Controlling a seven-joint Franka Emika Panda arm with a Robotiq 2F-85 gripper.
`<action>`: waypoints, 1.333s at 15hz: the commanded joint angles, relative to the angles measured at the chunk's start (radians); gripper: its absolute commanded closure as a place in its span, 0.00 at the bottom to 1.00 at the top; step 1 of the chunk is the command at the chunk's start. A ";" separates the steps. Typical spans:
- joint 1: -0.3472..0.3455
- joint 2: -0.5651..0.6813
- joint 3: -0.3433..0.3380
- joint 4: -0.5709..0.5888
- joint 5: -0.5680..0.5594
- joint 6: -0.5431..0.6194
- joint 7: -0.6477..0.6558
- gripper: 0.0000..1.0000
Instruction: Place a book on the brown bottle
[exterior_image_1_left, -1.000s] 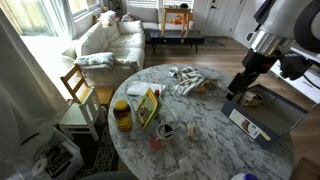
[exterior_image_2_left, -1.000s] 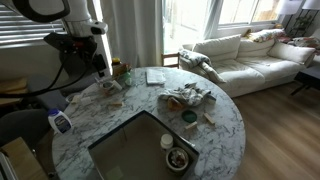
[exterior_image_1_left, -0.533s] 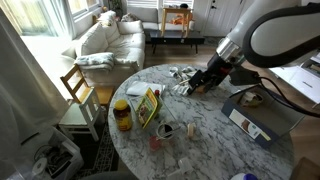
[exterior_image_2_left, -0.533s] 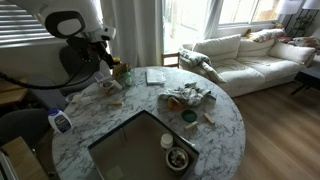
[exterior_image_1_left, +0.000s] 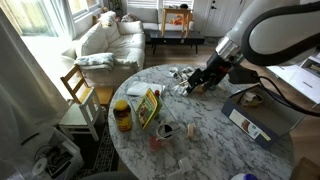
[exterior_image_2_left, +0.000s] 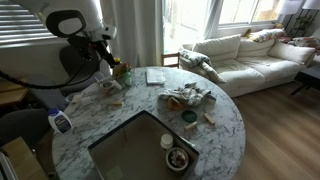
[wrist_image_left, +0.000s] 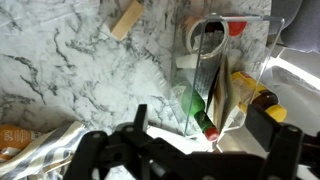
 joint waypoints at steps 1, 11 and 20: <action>0.007 0.031 0.012 0.014 0.102 0.010 -0.050 0.00; -0.009 0.250 0.078 0.176 0.444 -0.015 -0.378 0.00; -0.047 0.447 0.127 0.358 0.413 -0.013 -0.455 0.00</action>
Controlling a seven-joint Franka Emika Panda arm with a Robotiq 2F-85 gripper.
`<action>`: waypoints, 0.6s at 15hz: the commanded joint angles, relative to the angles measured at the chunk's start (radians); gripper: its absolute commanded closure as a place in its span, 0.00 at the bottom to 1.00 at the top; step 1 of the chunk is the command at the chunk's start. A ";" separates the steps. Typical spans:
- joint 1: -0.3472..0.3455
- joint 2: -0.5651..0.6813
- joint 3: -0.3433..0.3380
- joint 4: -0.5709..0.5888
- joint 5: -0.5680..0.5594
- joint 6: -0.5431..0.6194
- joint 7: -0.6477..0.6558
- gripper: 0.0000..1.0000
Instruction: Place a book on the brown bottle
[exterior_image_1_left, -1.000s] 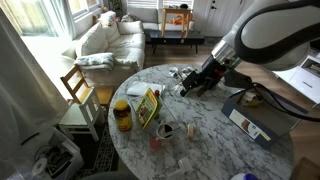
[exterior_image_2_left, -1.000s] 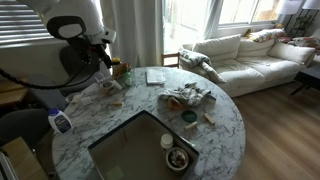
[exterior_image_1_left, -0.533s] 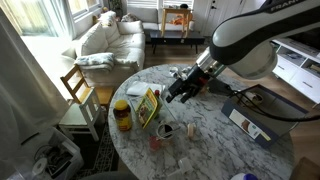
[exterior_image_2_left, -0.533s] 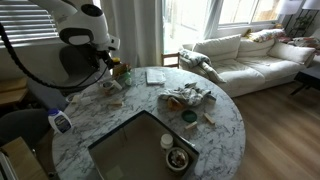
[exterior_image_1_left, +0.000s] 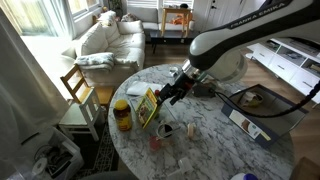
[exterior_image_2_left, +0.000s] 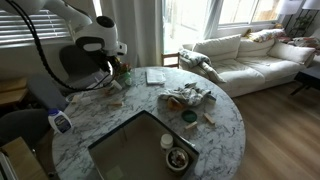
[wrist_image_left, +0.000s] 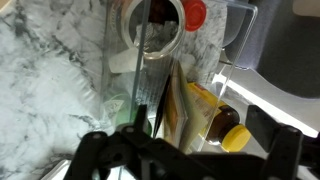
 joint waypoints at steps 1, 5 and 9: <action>-0.030 0.077 0.034 0.088 -0.012 -0.012 -0.025 0.00; -0.037 0.121 0.044 0.133 -0.028 -0.005 -0.020 0.08; -0.042 0.146 0.048 0.160 -0.048 -0.003 -0.016 0.43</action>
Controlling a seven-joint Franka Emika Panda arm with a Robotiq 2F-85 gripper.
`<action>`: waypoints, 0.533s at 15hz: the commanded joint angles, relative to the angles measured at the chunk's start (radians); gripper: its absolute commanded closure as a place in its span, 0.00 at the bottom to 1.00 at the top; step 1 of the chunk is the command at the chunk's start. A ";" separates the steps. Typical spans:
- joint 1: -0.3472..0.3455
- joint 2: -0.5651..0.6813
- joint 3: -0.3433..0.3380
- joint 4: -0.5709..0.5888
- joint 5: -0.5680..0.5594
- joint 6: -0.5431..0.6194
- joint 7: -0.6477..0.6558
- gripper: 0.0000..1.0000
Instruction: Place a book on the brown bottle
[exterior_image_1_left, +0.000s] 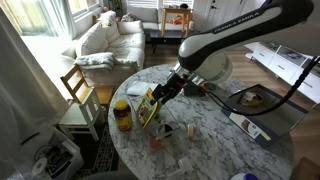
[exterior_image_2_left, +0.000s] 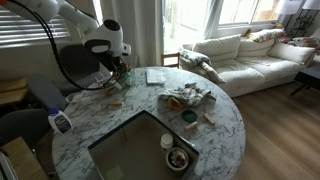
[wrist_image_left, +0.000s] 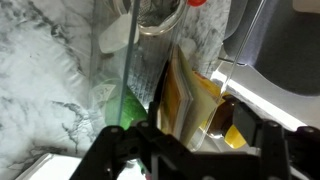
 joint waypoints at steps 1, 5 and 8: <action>-0.017 0.032 0.012 0.026 -0.059 0.003 0.001 0.53; -0.026 0.043 0.022 0.021 -0.107 0.008 0.004 0.84; -0.034 0.040 0.032 0.021 -0.127 0.009 0.006 1.00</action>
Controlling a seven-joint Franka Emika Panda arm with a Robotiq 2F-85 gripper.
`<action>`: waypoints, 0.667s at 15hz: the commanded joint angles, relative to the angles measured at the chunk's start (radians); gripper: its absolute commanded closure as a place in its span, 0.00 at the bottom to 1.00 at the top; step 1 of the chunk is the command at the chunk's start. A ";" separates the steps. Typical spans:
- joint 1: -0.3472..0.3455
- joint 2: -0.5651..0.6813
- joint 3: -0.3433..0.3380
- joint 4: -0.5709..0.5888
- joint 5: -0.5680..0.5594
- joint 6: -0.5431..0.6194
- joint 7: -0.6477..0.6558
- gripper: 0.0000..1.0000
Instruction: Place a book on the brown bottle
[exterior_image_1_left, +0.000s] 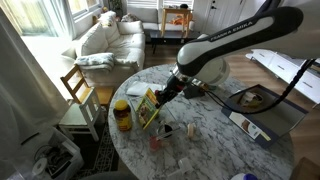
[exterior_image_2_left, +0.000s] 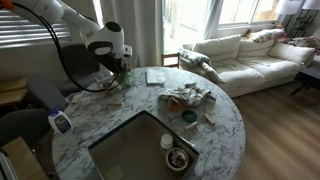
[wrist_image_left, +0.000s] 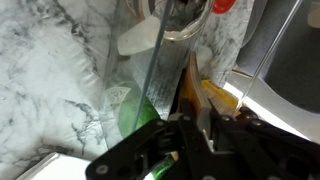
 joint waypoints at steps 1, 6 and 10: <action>-0.023 0.001 0.024 0.004 -0.045 0.009 0.010 1.00; -0.026 -0.036 0.031 0.002 -0.100 -0.008 0.020 0.98; -0.046 -0.082 0.059 -0.003 -0.064 -0.030 0.030 0.98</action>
